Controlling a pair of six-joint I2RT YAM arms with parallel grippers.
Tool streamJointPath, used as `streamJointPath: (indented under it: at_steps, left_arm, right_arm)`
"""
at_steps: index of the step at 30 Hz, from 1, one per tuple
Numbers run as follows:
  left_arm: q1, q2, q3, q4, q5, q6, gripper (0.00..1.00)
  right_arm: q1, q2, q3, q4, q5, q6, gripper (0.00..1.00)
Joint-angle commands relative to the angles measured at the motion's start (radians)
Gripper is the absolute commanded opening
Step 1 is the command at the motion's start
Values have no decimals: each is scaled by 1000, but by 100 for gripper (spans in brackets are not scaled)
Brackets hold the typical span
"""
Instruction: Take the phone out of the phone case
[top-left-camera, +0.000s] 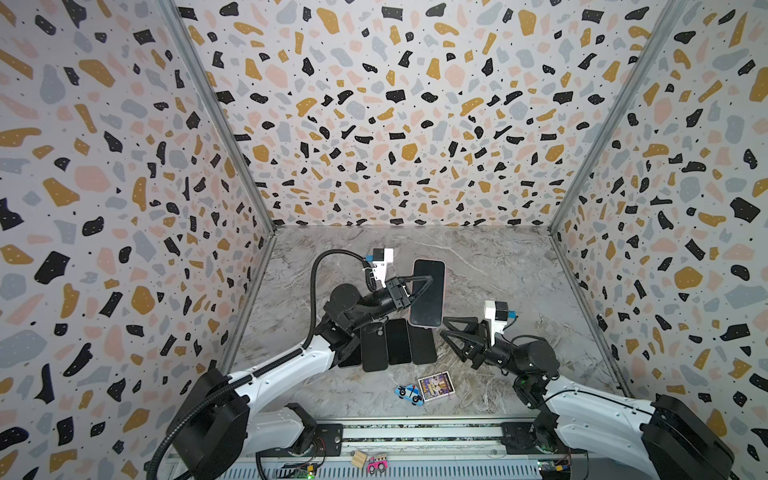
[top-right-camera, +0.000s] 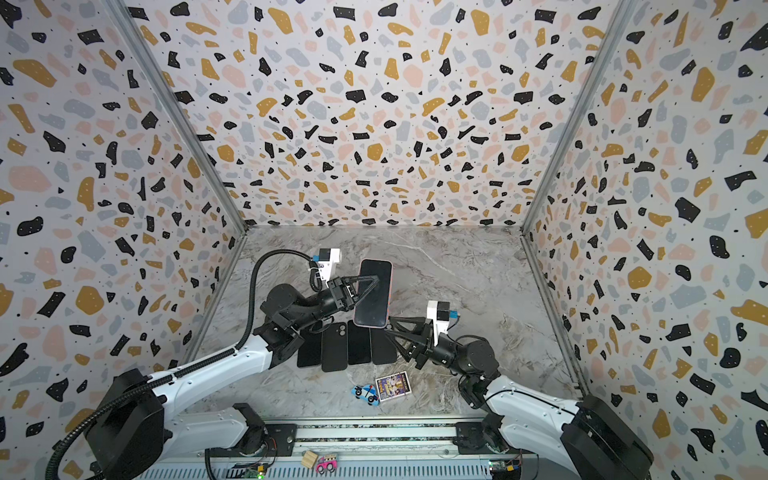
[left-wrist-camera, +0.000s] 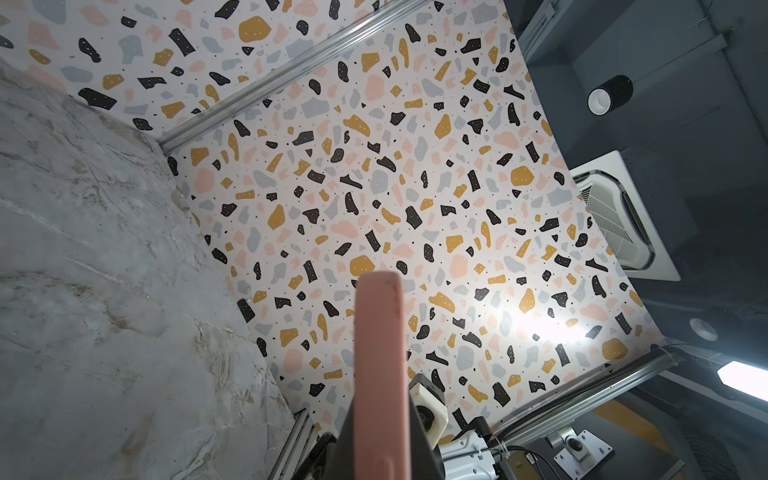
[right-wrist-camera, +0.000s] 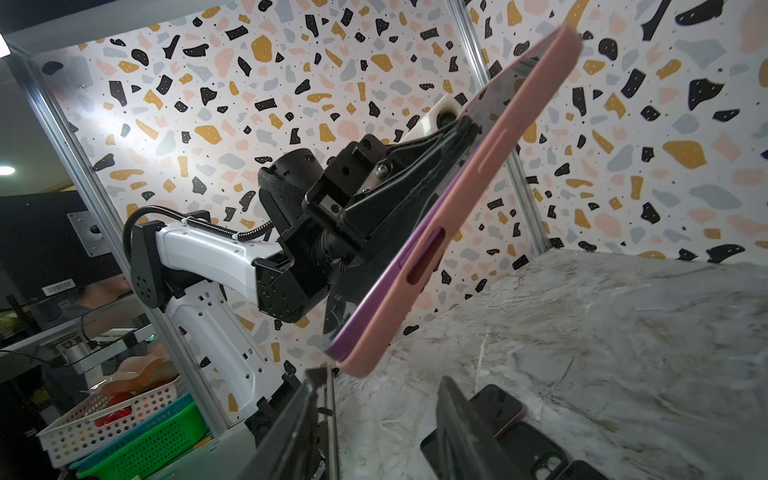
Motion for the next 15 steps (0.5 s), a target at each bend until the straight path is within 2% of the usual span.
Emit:
streamJointPath:
  at_steps: [1,15]
  left_arm:
    - [1,-25,10,101,-14,-16,0]
    - [1,-38,-1,104,-8,-5,0]
  right_arm:
    - [25,17,44,37,5,55,48]
    - [33,89,73,89,12,78,47]
